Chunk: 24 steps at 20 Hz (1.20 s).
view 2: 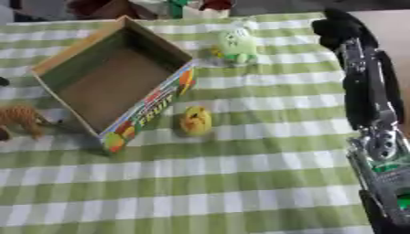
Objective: Pick up objects on the table and place them in the box.
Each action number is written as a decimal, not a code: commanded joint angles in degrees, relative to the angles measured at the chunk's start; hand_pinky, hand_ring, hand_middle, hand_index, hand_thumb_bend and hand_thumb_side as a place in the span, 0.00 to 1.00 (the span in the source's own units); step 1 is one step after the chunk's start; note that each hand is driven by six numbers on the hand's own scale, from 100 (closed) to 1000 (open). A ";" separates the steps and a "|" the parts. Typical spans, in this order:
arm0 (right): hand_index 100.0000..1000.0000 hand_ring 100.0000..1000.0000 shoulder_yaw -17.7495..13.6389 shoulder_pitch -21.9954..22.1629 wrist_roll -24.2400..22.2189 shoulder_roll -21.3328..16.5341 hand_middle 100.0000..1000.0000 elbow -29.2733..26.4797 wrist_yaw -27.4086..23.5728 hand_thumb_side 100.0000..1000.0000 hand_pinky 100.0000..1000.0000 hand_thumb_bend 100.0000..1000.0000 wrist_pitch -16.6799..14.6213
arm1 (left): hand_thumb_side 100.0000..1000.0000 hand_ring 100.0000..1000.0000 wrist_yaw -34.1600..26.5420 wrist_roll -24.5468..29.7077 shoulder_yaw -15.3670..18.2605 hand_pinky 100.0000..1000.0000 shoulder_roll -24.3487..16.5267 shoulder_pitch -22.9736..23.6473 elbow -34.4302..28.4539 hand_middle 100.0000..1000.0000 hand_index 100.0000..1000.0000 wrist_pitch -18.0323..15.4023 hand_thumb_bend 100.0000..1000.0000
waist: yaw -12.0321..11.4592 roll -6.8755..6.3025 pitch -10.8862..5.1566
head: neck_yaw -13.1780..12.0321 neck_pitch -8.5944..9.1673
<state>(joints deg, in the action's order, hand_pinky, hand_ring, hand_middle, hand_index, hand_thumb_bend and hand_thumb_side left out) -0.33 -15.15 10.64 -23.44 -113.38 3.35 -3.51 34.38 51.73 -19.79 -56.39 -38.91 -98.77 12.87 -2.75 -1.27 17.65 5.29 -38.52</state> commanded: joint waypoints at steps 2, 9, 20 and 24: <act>0.89 0.83 -0.25 -0.53 0.00 -0.74 0.72 -1.21 0.36 1.00 0.87 0.00 0.09 | 0.63 0.81 0.10 0.24 -0.10 0.66 -0.52 -1.53 1.28 0.82 1.00 2.67 0.47 | 0.06 0.05 -0.88 | -1.29 0.71; 0.89 0.83 -0.20 -0.43 0.01 -0.57 0.72 -1.21 0.38 1.00 0.87 0.00 0.15 | 0.61 0.83 4.26 0.24 -1.14 0.67 1.21 -3.13 4.59 0.84 1.00 1.01 0.46 | 0.09 0.13 -0.86 | -3.06 1.34; 0.89 0.83 -0.18 -0.35 0.10 -0.36 0.72 -1.21 0.20 1.00 0.87 0.00 0.19 | 0.50 0.84 6.44 0.24 -2.92 0.69 2.98 -4.60 10.05 0.85 1.00 -5.18 0.30 | 0.18 0.19 -0.80 | -3.15 1.52; 0.89 0.83 -0.21 -0.26 0.22 -0.27 0.72 -1.21 0.17 1.00 0.87 0.00 0.28 | 0.48 0.83 6.60 0.24 -3.53 0.68 4.16 -5.62 12.38 0.84 1.00 -5.98 0.21 | 0.22 0.27 -0.79 | -2.56 1.39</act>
<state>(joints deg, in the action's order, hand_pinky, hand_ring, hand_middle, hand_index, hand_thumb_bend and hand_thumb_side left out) -0.32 -15.09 10.75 -23.29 -113.38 3.40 -3.36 40.79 52.00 -23.61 -51.24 -43.45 -86.75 7.30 -2.52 -0.95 17.75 2.48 -37.67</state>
